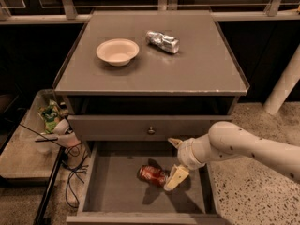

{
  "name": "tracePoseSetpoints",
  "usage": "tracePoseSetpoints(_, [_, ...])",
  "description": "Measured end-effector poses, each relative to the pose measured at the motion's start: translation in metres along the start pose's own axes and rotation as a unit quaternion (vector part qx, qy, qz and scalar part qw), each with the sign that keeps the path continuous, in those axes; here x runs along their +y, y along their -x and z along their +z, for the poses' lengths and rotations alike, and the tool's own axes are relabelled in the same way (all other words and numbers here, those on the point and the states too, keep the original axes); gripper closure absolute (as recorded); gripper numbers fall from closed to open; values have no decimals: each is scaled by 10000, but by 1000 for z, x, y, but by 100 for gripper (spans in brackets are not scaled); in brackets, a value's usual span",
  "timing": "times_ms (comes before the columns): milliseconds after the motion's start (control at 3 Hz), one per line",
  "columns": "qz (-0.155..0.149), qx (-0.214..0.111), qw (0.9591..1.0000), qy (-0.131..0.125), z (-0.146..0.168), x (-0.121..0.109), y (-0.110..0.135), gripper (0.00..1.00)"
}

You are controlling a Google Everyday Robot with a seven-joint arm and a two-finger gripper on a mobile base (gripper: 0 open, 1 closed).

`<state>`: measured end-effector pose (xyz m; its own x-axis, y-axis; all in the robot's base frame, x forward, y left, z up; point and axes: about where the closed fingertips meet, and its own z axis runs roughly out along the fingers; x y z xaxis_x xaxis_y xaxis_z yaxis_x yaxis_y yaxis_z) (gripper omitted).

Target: Pick coke can from middle drawer and place on counter

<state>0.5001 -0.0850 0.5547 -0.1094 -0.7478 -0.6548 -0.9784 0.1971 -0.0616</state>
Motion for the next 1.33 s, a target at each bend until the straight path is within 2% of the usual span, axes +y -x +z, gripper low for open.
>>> tracePoseSetpoints(333, [-204, -244, 9993, 199, 17, 1, 11, 0])
tracePoseSetpoints(667, [-343, -211, 9990, 181, 37, 3, 8, 0])
tracePoseSetpoints(1000, [-94, 123, 9997, -199, 55, -3, -17, 0])
tracePoseSetpoints(1333, [517, 331, 9950, -784, 69, -29, -50, 0])
